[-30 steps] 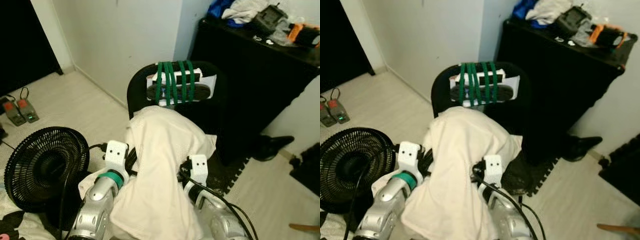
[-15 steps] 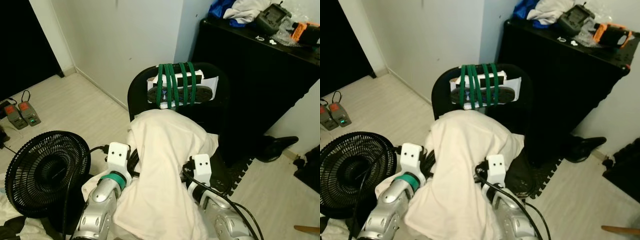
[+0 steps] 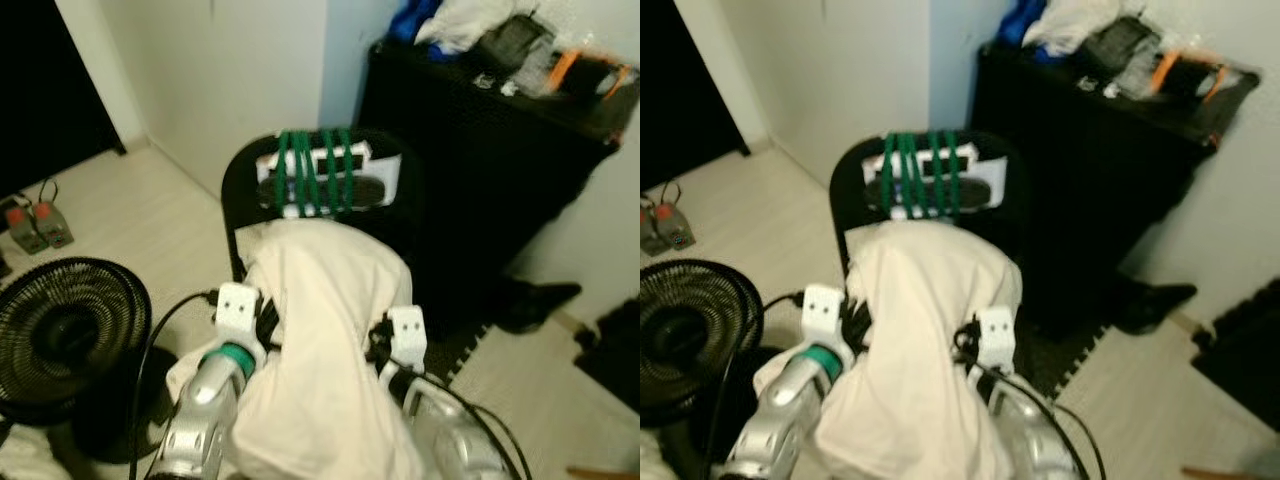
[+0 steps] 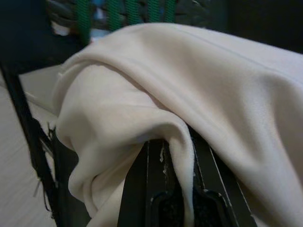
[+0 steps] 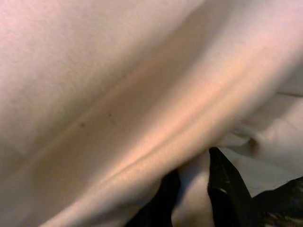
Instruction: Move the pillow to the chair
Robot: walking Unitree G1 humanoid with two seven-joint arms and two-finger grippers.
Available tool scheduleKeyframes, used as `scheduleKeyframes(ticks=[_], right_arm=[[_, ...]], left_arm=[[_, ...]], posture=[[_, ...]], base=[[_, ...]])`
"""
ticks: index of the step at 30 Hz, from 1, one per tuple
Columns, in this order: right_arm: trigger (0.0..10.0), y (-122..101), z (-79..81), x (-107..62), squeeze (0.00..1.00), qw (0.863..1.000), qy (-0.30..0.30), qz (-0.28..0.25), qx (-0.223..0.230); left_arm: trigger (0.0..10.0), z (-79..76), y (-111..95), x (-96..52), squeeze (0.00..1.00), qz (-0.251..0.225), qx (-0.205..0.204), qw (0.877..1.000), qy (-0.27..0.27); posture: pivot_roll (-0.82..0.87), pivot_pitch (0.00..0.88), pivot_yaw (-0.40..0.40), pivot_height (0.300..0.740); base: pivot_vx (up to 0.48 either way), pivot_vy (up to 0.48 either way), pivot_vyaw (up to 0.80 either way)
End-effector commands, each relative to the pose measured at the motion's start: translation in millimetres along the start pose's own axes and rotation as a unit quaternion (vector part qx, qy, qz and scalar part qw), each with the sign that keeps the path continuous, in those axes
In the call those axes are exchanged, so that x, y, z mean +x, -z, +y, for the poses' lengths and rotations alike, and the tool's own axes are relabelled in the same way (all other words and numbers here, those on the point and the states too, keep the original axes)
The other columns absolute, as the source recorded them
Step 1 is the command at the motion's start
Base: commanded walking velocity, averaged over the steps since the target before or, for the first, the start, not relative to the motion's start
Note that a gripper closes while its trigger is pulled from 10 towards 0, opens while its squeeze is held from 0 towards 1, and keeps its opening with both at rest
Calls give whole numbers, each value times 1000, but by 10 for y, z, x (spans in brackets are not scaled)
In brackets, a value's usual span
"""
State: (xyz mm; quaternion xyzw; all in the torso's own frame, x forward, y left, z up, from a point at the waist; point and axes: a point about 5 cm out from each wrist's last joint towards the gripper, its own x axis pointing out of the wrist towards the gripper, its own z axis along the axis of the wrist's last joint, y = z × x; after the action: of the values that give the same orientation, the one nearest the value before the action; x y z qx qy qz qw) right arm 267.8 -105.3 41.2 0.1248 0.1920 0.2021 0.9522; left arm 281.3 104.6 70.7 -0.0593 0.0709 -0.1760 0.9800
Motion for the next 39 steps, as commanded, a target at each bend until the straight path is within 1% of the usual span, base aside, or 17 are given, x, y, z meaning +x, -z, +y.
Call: scheduleKeyframes(ticks=[1, 2, 3, 5, 8, 10, 11, 20, 27, 29, 33, 39], right_arm=[[10000, -61, 269, 76, 0, 998, -63, -17, -7], [10000, -61, 269, 76, 0, 998, -63, -17, -7], [10000, -60, 270, 76, 0, 998, -63, -17, -7], [10000, -59, 273, 76, 0, 998, -63, -16, -7], [10000, -59, 273, 76, 0, 998, -63, -16, -7], [10000, -61, 274, 77, 0, 998, -63, -16, -8], [10000, -65, 273, 81, 0, 998, -63, -17, -8], [10000, -76, 270, 93, 0, 998, -59, -19, -10], [10000, -108, 224, 109, 0, 999, -37, -28, -9], [10000, -134, 213, 116, 0, 999, -33, -35, 11], [10000, -157, 204, 122, 0, 999, -32, -39, 13], [10000, -163, 202, 128, 0, 999, -33, -40, 17]], left_arm=[[10000, -172, 19, 33, 0, -1, 3, 999, 38], [10000, -172, 19, 33, 0, -1, 3, 999, 38], [10000, -163, 48, 36, 0, 14, -3, 999, 36], [10000, -153, 84, 40, 0, 28, -5, 999, 33], [10000, -150, 93, 41, 0, 32, -6, 999, 32], [10000, -142, 97, 46, 0, 34, 2, 999, 26], [10000, -135, 100, 53, 0, 34, 8, 999, 20], [10000, -140, 95, 65, 0, 31, 11, 999, 16], [10000, -146, 70, 69, 0, 22, 9, 1000, 16], [10000, -145, 71, 75, 0, 22, 10, 1000, 14], [10000, -144, 72, 80, 0, 22, 11, 1000, 12], [10000, -129, 80, 87, 0, 25, 10, 1000, 4]], posture=[[-17, 63, 55, 740], [-17, 63, 55, 740], [-17, 65, 54, 740], [-17, 67, 54, 740], [-17, 67, 54, 740], [-18, 67, 54, 740], [-18, 67, 54, 740], [-16, 67, 53, 740], [-13, 68, 52, 740], [-13, 66, 51, 740], [-14, 65, 52, 740], [-17, 64, 53, 720]], base=[[0, 0, 0], [0, 0, 0], [0, 431, 0], [0, 456, 0], [0, 480, 0], [0, 362, 0], [0, 0, 0], [0, 0, 0], [0, 0, 0], [0, 0, 0], [0, 0, 0], [0, 0, 0]])
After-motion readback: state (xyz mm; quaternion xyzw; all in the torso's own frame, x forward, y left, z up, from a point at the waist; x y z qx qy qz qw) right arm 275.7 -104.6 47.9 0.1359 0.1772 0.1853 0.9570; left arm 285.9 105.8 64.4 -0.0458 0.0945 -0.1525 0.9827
